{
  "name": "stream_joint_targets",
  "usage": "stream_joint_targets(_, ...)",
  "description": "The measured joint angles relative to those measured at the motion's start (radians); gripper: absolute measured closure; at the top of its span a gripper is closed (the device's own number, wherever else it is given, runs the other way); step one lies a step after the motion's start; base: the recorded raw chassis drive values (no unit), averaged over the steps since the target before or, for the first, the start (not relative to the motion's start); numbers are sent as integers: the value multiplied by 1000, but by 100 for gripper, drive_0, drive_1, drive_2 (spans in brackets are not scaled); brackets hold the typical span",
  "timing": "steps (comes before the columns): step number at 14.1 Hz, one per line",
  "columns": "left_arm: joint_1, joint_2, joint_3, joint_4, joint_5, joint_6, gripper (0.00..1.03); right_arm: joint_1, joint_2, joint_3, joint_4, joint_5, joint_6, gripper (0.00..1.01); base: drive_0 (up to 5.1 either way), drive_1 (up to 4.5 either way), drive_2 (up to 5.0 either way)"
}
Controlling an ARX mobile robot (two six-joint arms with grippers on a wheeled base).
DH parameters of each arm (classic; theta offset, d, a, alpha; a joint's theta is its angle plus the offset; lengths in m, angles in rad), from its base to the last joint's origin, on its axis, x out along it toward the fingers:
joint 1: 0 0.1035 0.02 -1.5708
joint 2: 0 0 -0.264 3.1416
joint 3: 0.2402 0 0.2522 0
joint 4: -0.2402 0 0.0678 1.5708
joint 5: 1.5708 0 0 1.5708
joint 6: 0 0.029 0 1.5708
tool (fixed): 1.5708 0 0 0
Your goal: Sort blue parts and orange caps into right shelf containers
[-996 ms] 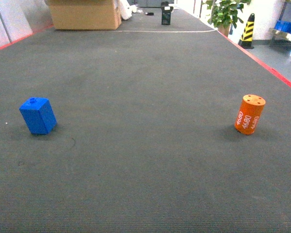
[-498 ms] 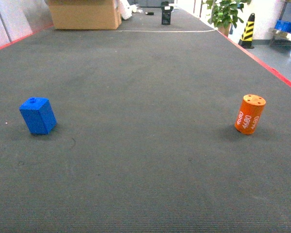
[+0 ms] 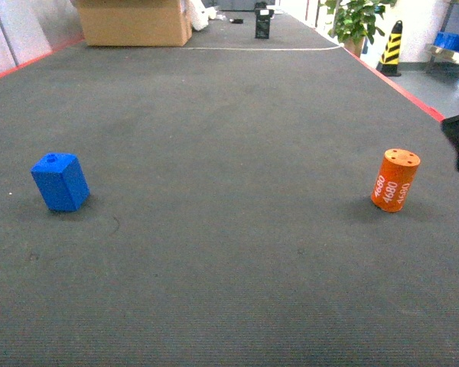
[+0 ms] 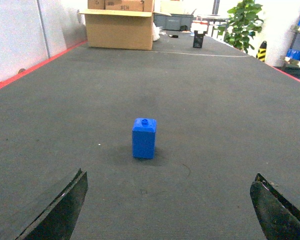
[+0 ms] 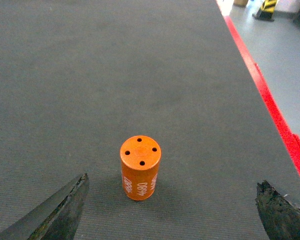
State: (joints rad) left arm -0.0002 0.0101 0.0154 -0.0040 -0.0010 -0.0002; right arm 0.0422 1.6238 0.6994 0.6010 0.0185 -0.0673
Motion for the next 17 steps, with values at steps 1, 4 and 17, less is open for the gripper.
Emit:
stream_joint_targets(1,0,0,0,0,0,0,5,6,65,68,-45,-2,14,3,0,0,0)
stream_joint_targets(4,0,0,0,0,0,0,5,40,251,284,-121,16,34,3,0,0,0)
stream_joint_targets(17,0,0,0,0,0,0,5,63,529,502,-219,67,99,56,0,0,0)
